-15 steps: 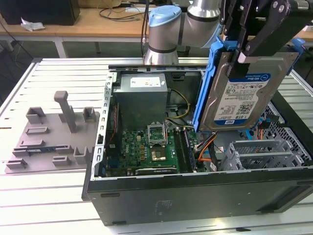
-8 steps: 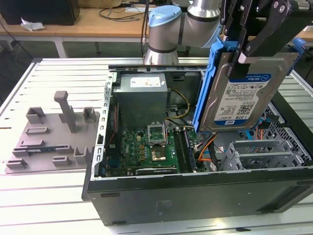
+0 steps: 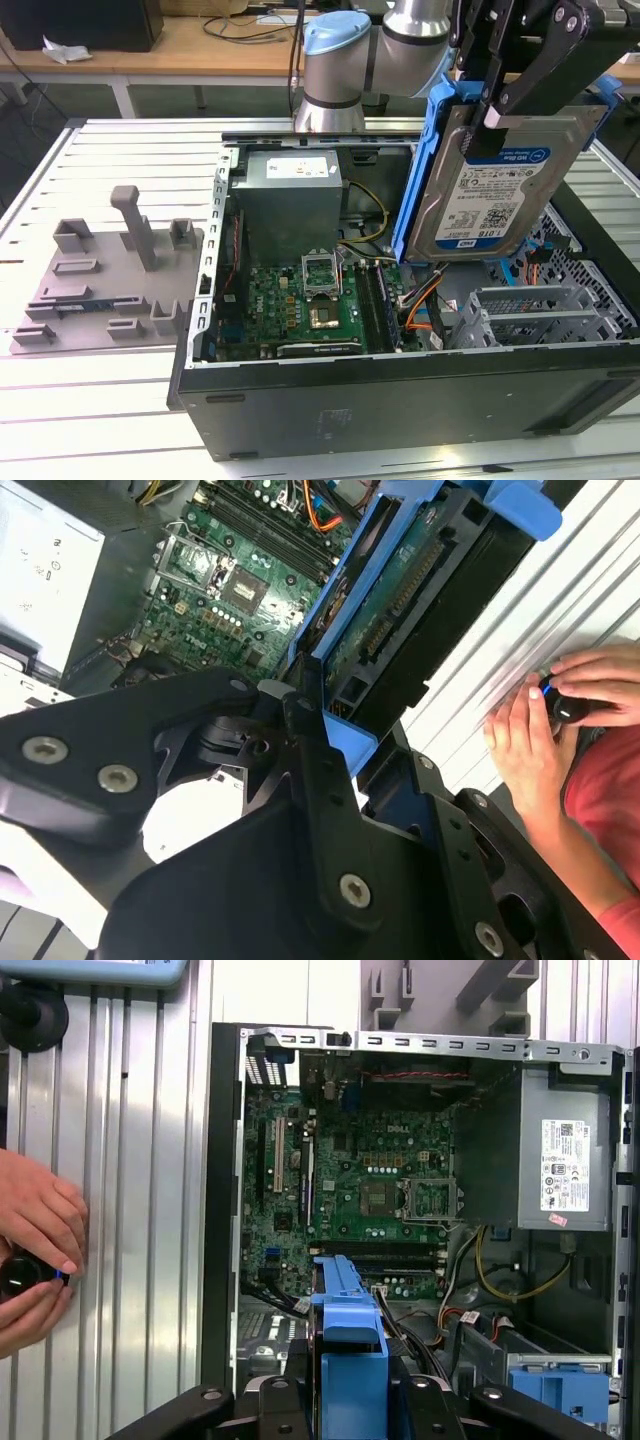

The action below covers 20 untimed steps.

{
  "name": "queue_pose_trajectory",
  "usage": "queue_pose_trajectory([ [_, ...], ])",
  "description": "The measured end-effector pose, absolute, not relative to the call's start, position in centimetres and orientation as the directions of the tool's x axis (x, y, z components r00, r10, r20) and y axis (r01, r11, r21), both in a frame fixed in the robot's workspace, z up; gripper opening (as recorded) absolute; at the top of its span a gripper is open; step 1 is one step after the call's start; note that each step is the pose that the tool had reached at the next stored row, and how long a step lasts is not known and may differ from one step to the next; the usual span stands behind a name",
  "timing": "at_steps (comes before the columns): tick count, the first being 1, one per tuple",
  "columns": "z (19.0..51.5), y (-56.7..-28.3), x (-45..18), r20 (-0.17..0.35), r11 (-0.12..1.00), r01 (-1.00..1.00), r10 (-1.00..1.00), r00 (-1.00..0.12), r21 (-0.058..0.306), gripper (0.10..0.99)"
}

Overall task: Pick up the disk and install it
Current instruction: 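Insert the disk into the insertion slot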

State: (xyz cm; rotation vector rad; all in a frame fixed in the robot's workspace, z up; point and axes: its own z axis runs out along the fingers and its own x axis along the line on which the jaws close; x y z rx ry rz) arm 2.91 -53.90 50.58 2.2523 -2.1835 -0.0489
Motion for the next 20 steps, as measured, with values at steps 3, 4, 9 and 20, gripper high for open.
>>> queue_pose_trajectory([
  [3, 50.6, -54.0, 2.9, -0.019, -0.031, -0.999, -0.999, 0.031, 0.025, 0.369],
  [4, 50.6, -54.1, 2.9, -0.019, -0.031, -0.999, -0.999, 0.031, 0.025, 0.369],
  [9, 50.6, -54.6, 3.6, -0.02, -0.031, -0.999, -0.999, 0.031, 0.025, 0.369],
  [20, 50.5, -55.1, 6.8, -0.022, -0.029, -0.999, -0.999, 0.029, 0.025, 0.369],
])
